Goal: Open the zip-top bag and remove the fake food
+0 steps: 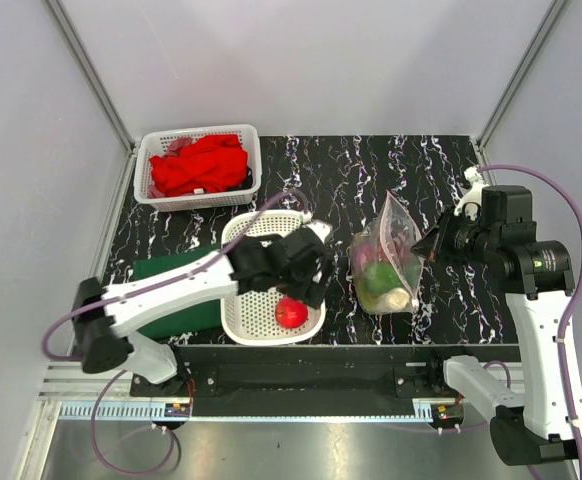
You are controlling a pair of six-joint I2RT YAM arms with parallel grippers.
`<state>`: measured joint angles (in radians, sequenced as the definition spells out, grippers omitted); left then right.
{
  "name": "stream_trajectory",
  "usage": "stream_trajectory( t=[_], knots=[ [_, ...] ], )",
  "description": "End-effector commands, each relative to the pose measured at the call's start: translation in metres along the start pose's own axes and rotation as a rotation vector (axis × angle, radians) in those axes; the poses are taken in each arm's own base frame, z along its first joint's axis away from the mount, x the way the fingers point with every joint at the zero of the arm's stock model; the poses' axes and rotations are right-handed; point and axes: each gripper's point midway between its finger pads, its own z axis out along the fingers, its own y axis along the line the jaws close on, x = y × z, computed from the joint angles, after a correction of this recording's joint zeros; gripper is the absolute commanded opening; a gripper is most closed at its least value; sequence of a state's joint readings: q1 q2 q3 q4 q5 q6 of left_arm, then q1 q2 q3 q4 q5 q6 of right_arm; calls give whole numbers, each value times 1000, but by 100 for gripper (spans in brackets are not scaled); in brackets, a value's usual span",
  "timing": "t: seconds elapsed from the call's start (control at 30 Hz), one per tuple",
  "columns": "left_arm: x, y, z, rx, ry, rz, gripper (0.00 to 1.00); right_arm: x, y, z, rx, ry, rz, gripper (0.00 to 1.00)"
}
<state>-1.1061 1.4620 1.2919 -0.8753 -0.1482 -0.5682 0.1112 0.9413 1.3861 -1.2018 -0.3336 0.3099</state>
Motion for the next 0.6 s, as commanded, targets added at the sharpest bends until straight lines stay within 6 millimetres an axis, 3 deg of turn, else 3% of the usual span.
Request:
stream_trajectory(
  t=[0.0, 0.03, 0.17, 0.2, 0.33, 0.37, 0.43, 0.57],
  knots=[
    [-81, -44, -89, 200, -328, 14, 83, -4, 17, -11, -79, -20, -35, 0],
    [-101, -62, -113, 284, -406, 39, 82, -4, 20, -12, -94, -16, -33, 0],
    [-138, -104, -154, 468, -568, 103, 72, -6, 27, -14, -121, -20, -16, 0],
    [-148, -114, -163, 505, -613, 111, 66, -7, 28, -14, -127, -21, -12, 0],
    [-163, -139, -155, 552, -617, 197, 51, -11, 34, -16, -146, -32, 8, 0],
    [-165, -146, -141, 543, -596, 214, 49, -12, 35, -17, -150, -36, 6, 0],
    [-176, -152, -142, 544, -613, 240, 45, -14, 35, -18, -145, -42, 13, 0],
    [-185, -160, -120, 507, -585, 284, 39, -18, 39, -21, -151, -53, 24, 0]
  ],
)
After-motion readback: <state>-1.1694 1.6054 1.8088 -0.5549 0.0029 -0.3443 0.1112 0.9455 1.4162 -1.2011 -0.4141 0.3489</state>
